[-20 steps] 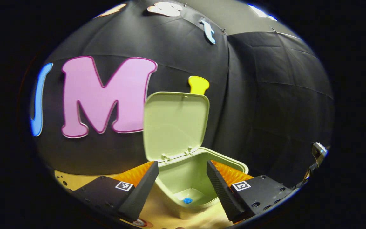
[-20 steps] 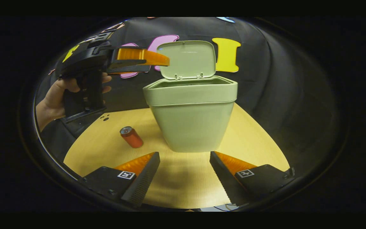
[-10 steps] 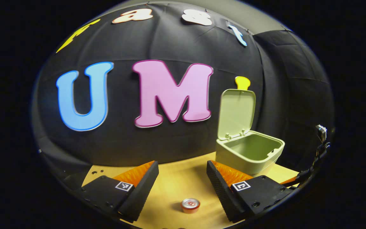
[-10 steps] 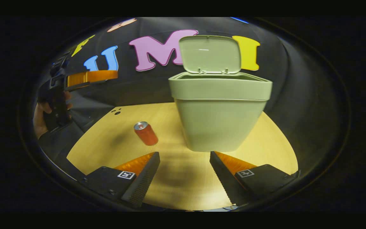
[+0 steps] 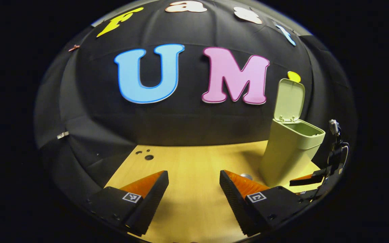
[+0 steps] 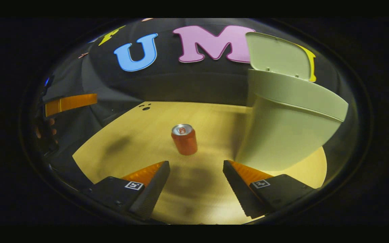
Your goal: Press the lid of the desktop garbage bin to open it, pick up the crumpled paper on the desktop and throw it into the bin, then pick up the pop can on the desktop and drop it into the bin, and finally close the garbage bin lid.
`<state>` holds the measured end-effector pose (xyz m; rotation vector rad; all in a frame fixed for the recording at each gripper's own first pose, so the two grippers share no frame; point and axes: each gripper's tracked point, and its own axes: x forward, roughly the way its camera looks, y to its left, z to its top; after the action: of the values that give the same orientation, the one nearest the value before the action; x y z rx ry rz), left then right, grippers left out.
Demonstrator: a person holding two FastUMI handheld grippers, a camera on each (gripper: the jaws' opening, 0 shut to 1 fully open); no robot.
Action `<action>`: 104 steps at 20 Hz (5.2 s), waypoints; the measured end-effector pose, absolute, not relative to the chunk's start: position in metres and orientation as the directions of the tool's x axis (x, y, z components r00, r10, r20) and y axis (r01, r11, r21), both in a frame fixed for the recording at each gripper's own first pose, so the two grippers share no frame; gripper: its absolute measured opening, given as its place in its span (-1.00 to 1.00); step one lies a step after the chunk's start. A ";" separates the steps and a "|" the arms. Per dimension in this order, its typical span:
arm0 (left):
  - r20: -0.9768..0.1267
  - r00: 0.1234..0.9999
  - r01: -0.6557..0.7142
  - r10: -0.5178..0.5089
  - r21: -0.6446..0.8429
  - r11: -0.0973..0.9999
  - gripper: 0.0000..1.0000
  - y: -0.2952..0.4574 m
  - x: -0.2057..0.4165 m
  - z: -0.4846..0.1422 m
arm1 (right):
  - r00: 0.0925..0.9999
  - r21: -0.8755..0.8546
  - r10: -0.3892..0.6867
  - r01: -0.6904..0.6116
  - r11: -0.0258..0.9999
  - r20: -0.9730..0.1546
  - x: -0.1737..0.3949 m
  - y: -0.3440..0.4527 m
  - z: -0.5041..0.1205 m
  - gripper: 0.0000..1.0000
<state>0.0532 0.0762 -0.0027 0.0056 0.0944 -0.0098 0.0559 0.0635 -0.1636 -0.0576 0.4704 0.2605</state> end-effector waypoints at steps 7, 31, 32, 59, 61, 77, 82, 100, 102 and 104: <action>-0.164 0.980 -0.119 0.111 -0.043 0.992 0.95 0.129 0.018 -0.032 | 0.830 -0.014 0.263 -0.309 0.951 -0.493 0.099 0.100 -0.186 0.99; -0.350 0.899 -0.298 0.263 -0.050 0.953 0.95 0.171 -0.032 -0.098 | 0.843 -0.047 0.193 -0.250 0.967 -0.502 0.197 0.123 -0.226 0.68; -0.350 0.902 -0.286 0.254 -0.044 0.957 0.95 0.168 -0.030 -0.097 | 0.842 -0.046 0.197 -0.253 0.966 -0.502 0.196 0.124 -0.223 0.68; -0.340 0.925 0.186 -0.171 0.009 0.983 0.96 0.097 0.034 -0.109 | 0.989 0.076 0.082 -0.073 0.994 -0.122 0.054 0.074 0.064 0.65; -0.322 0.930 0.187 -0.178 -0.001 0.982 0.95 0.093 0.038 -0.104 | 0.994 0.079 0.048 -0.040 0.996 -0.099 0.053 0.057 0.078 0.65; -0.305 0.952 -0.031 0.017 -0.042 0.999 0.96 0.083 0.014 -0.086 | 0.998 0.022 0.009 -0.008 1.000 -0.056 0.113 -0.071 0.101 0.64; -0.335 0.939 -0.112 0.081 -0.073 0.991 0.96 0.068 0.010 -0.091 | 0.997 -0.049 0.033 -0.036 0.998 -0.073 0.134 -0.097 0.084 0.65; -0.385 0.920 -0.100 0.079 -0.034 0.994 0.94 0.041 -0.011 -0.110 | 0.998 -0.072 0.024 -0.029 0.997 -0.064 0.132 -0.113 0.075 0.98; -0.390 0.918 -0.102 0.073 -0.054 0.993 0.94 0.043 -0.014 -0.114 | 0.999 -0.059 0.024 -0.026 0.998 -0.033 0.125 -0.112 0.097 0.97; -0.387 0.919 -0.103 0.075 -0.053 0.993 0.94 0.045 -0.014 -0.111 | 1.000 -0.069 0.010 -0.010 0.998 0.003 0.122 -0.115 0.124 0.96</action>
<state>-0.0140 0.0449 -0.1114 -0.0727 0.3948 0.0918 0.1217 -0.1148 0.1244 -0.0692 -0.0037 0.0100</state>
